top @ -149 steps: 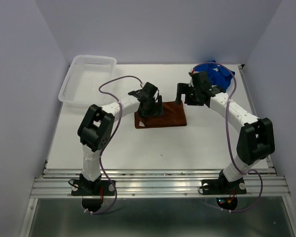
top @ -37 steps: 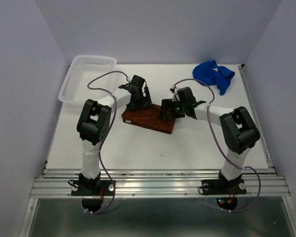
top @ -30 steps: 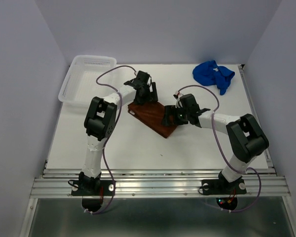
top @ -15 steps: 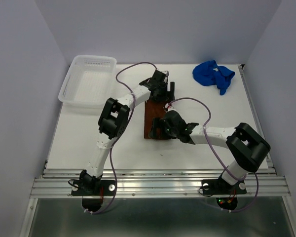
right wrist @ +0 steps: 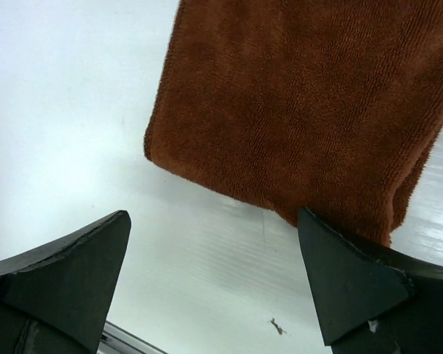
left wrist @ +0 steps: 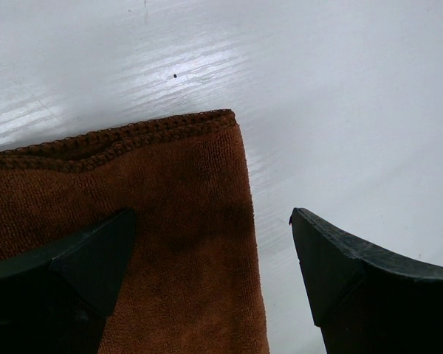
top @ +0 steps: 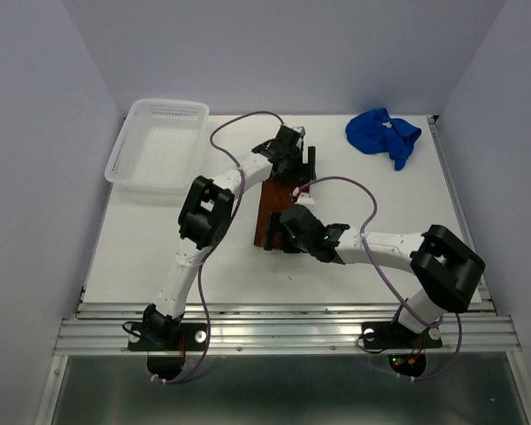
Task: Roll the towels
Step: Fold the towel
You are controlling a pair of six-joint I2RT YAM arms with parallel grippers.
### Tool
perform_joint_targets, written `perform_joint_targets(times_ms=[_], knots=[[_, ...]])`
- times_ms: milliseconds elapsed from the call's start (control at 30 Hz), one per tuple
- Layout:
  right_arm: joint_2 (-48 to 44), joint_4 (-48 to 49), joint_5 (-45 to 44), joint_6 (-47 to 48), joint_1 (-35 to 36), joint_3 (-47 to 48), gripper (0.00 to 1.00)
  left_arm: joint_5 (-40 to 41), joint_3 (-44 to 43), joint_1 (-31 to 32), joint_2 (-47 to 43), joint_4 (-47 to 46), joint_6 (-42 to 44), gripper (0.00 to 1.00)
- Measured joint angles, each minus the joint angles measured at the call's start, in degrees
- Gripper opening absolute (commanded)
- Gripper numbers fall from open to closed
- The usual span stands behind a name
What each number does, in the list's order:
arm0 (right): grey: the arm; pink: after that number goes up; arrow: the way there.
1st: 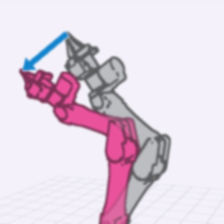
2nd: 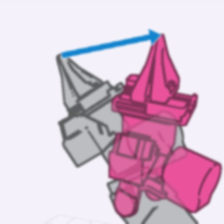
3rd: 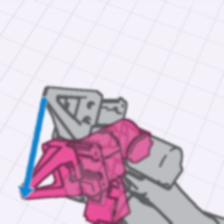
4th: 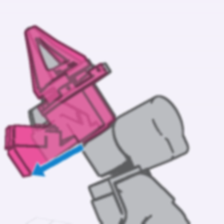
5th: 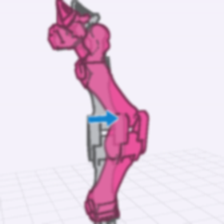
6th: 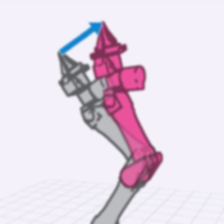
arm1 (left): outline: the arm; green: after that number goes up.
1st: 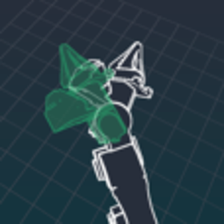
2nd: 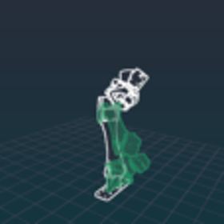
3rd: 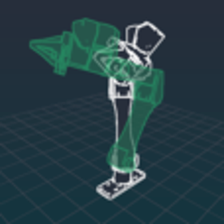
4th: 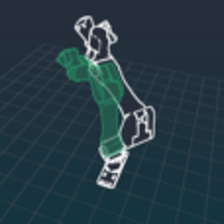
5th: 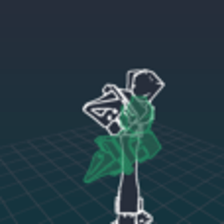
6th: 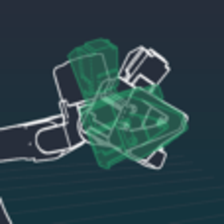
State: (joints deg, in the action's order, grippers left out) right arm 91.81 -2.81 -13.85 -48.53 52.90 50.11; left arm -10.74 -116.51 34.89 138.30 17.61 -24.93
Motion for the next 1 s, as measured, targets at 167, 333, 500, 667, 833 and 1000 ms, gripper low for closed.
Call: perform_joint_targets(times_ms=[167,333,500,667,833,1000], knots=[[-5.51,-3.37,-0.85,8.72,0.83,1.97,1.0,0.98,0.0,0.02,-0.83,1.16,0.07,0.99],[-15.1,-2.8,2.29,27.1,0.81,3.19,1.0,3.98,0.0,-0.39,-5.49,5.4,-0.09,0.99],[-22.91,-3.23,5.7,44.63,0.83,2.38,1.0,7.21,4.13,-3.39,-17.09,6.54,-1.9,0.99],[-22.32,-5.95,10.36,57.02,0.83,2.38,1.0,12.28,25.33,-8.96,-38.47,5.2,-5.46,0.99],[-13.75,-12.52,13.9,66.88,0.81,4.28,1.0,15.52,48.15,-14.56,-56.0,5.18,-9.84,0.99],[-6.03,-17.73,15.1,71.82,0.81,6.6,0.95,13.0,62.66,-13.99,-61.53,5.62,-12.52,0.99]])
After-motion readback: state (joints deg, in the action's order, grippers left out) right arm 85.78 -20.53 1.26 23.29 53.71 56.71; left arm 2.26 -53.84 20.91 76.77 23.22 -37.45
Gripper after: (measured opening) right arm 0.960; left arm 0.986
